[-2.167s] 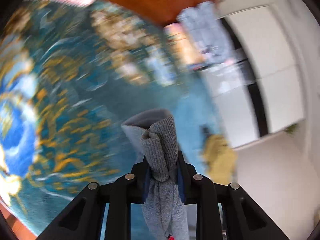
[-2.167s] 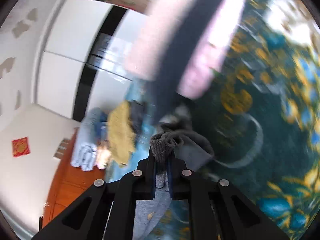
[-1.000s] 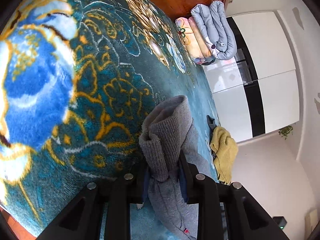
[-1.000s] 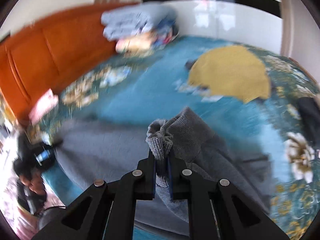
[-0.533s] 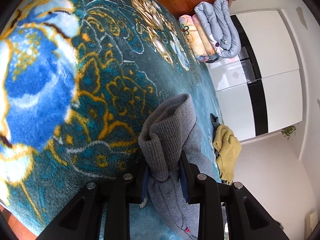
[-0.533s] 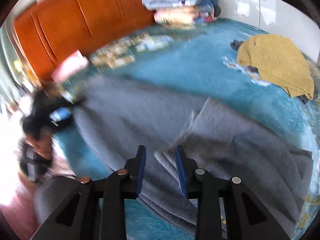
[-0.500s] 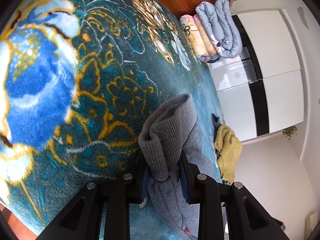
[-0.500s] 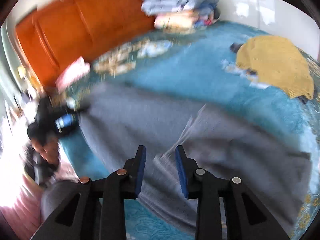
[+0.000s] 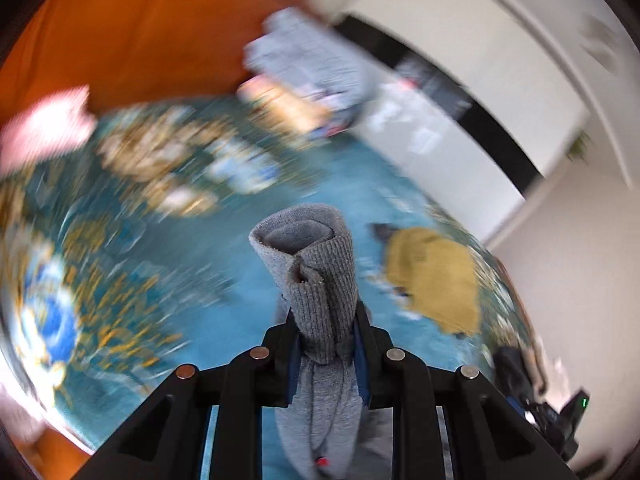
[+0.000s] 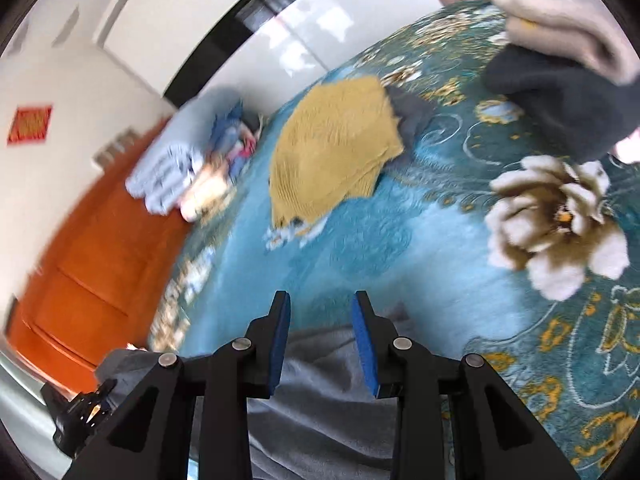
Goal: Fold clothes
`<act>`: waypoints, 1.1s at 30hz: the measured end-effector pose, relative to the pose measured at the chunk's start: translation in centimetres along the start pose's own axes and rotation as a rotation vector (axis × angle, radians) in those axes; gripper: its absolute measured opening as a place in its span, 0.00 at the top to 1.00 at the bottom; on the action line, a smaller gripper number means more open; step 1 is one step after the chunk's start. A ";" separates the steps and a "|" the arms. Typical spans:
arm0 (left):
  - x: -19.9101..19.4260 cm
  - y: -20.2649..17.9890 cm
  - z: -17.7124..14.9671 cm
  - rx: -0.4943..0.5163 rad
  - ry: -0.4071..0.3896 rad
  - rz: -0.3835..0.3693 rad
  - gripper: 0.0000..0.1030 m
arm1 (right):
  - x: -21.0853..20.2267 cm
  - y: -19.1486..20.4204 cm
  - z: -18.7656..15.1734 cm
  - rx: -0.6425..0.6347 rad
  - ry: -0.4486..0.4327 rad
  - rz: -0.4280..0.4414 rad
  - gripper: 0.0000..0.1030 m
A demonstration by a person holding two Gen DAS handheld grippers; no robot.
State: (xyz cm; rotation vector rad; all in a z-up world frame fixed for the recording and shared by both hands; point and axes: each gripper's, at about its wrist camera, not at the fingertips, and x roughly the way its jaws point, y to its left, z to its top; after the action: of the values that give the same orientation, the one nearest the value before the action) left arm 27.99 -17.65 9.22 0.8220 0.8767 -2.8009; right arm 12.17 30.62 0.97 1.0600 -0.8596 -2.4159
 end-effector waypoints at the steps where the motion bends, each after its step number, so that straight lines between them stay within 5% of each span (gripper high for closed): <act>1: -0.3 -2.8 0.2 0.067 -0.013 -0.014 0.77 | -0.4 -0.2 0.2 0.014 -0.009 0.013 0.68; 5: 0.7 -12.6 -1.8 0.305 -0.022 -0.062 0.77 | -1.4 -1.0 0.6 0.056 -0.032 0.044 0.68; 10: 6.8 -20.9 -8.3 0.488 0.145 -0.112 0.77 | -2.6 -2.3 1.0 0.101 -0.048 0.057 0.68; 15: 12.2 -24.5 -15.9 0.617 0.307 -0.074 0.76 | -4.2 -4.5 1.7 0.163 -0.092 0.039 0.68; 21: 14.1 -26.1 -21.6 0.676 0.468 -0.095 0.56 | -4.5 -6.0 2.1 0.208 -0.098 0.035 0.68; 23: 13.4 -26.5 -21.6 0.686 0.470 -0.145 0.47 | -4.4 -5.9 2.1 0.199 -0.090 0.039 0.68; 29: 11.2 -23.4 -17.5 0.656 0.457 -0.222 0.44 | -3.7 -4.7 1.8 0.118 -0.029 0.071 0.66; 31: 10.6 -20.7 -14.9 0.618 0.385 -0.152 0.42 | -2.9 -3.8 1.5 0.060 0.025 0.085 0.55; 33: 10.3 -17.6 -12.1 0.537 0.310 -0.065 0.39 | -1.1 -2.6 0.8 -0.006 0.119 0.101 0.54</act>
State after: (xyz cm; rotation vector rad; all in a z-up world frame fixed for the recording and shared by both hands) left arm 20.63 4.32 4.34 1.3419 0.1561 -3.0560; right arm 12.09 33.42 0.25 1.1185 -0.8439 -2.2466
